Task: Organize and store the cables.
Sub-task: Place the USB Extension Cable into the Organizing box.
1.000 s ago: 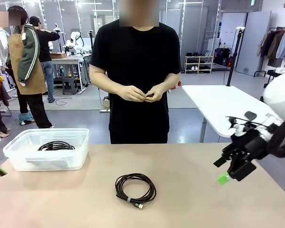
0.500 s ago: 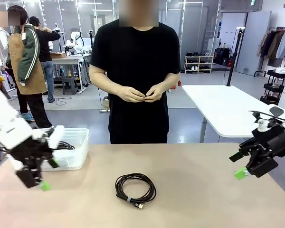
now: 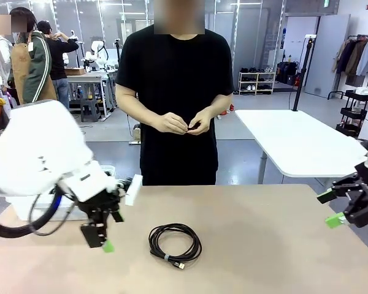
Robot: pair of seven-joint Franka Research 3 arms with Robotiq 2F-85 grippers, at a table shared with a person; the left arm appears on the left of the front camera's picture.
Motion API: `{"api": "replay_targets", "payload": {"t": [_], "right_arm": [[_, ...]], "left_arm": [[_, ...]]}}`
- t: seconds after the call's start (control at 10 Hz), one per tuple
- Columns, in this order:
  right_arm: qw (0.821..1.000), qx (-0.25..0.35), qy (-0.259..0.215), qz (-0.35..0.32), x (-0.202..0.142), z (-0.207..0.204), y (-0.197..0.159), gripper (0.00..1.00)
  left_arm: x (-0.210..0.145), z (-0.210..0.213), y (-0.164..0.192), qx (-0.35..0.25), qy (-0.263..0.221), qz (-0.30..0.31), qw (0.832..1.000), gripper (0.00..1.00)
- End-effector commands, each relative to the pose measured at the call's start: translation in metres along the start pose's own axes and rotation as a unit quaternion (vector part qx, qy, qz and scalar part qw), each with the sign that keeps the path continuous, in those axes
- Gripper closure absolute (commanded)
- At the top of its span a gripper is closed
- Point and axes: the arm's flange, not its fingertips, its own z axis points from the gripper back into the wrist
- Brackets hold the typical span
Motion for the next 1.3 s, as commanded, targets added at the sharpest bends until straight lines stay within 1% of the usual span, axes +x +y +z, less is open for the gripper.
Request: {"api": "replay_targets", "payload": {"t": [0.0, 0.1, 0.2, 0.3, 0.5, 0.6, 0.7, 0.8, 1.2], "right_arm": [[0.999, -0.013, -0.041, 0.029, -0.072, -0.068, 0.149, 0.0], [0.999, -0.016, -0.047, 0.023, -0.082, -0.073, 0.154, 0.0], [0.998, -0.019, -0.064, 0.02, -0.093, -0.077, 0.163, 0.0], [0.998, -0.02, -0.065, 0.015, -0.103, -0.082, 0.169, 0.0], [0.997, -0.02, -0.071, 0.002, -0.118, -0.082, 0.179, 0.0], [0.997, -0.018, -0.074, -0.004, -0.121, -0.083, 0.178, 0.0], [0.998, -0.01, -0.059, -0.002, -0.12, -0.088, 0.174, 0.0], [0.998, -0.006, -0.058, -0.009, -0.091, 0.024, 0.0, 0.0], [0.998, -0.006, -0.058, -0.009, -0.091, 0.024, 0.0, 0.0]], "left_arm": [[0.039, -0.025, 0.02, -0.007, 0.033, -0.018, 0.999, 0.0], [0.057, -0.036, 0.02, -0.008, 0.043, -0.038, 0.998, 0.0], [0.073, -0.046, 0.02, -0.004, 0.047, -0.047, 0.998, 0.0], [0.082, -0.054, 0.022, -0.003, 0.043, -0.054, 0.998, 0.0], [0.091, -0.071, 0.025, -0.019, 0.046, -0.05, 0.997, 0.0], [0.091, -0.077, 0.029, -0.018, 0.049, -0.043, 0.998, 0.0], [0.087, -0.074, 0.032, -0.025, 0.032, -0.072, 0.997, 0.0], [0.089, -0.071, 0.021, -0.03, 0.041, -0.056, 0.997, 0.0], [0.089, -0.071, 0.021, -0.03, 0.041, -0.056, 0.997, 0.0]]}}
